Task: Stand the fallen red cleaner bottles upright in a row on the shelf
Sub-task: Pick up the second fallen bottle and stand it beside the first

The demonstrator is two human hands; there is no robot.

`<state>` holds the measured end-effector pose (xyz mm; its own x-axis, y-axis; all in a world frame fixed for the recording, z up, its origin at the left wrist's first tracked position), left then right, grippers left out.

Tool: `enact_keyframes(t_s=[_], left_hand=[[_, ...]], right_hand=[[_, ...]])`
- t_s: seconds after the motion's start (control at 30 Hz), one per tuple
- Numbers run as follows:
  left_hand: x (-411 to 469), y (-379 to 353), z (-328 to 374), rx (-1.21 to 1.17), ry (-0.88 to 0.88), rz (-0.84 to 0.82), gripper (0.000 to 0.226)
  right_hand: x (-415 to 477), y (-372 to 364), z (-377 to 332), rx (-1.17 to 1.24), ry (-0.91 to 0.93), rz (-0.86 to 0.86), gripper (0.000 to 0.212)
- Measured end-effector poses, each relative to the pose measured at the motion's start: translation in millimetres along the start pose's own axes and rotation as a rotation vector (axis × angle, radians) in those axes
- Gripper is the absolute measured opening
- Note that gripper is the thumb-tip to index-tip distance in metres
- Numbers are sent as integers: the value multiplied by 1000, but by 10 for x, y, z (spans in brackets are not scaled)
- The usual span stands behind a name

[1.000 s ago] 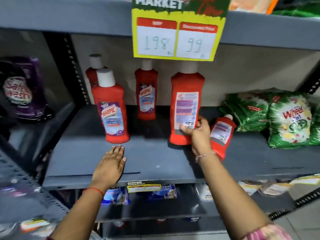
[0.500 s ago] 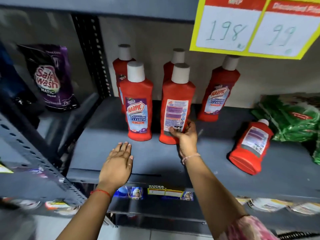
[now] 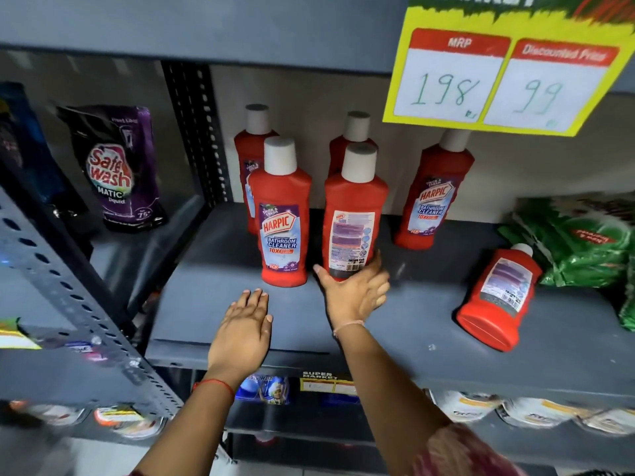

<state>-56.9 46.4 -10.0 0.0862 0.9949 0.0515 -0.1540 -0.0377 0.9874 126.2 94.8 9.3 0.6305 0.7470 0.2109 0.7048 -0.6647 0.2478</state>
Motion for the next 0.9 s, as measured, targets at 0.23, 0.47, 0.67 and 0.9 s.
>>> enact_keyframes(t_s=[0.23,0.47,0.67,0.9], left_hand=[[-20,-7,-1,-7,7,-2,49],[-13,-1,-4,9,4,-2,49],[-19,-30,-6,14,-1,0,49],[-4,-13,-6,28,4,15,49]], right_hand=[[-62,-40,-8,-49,73,-41,104],[-72,-14,-20,44,42,-130,101],[64,143,191,462,-211,-360,46],[332,233,153,518,-341,-649,47]])
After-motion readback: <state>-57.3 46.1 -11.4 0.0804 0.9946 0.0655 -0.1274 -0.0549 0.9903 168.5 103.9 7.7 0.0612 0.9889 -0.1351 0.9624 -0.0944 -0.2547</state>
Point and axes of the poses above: each hand's wrist, its own x-axis towards the middle knuckle, its own y-axis out of the back of the hand, z = x × y, the point moved 4 cm from there along x, towards the middle knuckle, and after that the axes turned 15 degrees about x, right-handed, at the moved point
